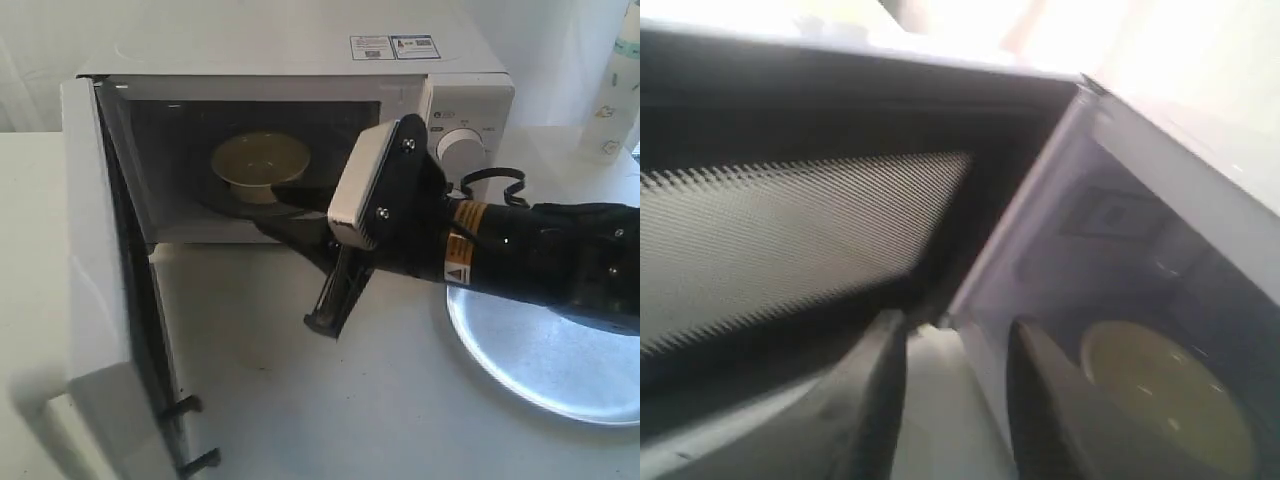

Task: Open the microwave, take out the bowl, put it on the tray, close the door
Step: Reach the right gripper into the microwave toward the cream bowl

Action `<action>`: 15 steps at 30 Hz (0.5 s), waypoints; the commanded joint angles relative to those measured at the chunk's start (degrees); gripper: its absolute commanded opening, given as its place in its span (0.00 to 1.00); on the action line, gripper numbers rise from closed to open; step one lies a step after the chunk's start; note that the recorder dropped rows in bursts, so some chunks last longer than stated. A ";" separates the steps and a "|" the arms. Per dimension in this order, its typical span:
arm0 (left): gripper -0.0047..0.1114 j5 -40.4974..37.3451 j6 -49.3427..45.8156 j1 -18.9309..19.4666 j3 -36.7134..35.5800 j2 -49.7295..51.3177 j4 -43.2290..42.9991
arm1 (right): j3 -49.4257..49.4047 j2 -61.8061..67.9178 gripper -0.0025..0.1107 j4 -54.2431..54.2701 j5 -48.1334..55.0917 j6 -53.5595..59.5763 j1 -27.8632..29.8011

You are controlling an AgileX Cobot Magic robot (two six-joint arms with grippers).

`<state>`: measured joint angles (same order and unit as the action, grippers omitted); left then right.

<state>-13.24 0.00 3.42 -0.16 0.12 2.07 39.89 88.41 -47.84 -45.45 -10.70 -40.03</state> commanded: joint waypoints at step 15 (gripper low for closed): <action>0.04 -0.09 0.00 -0.17 0.16 -0.12 0.49 | 23.86 26.90 0.65 9.63 4.02 9.44 -0.04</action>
<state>-13.24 0.00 3.42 -0.16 0.12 2.01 59.66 111.27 -40.91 -44.86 -1.98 -40.03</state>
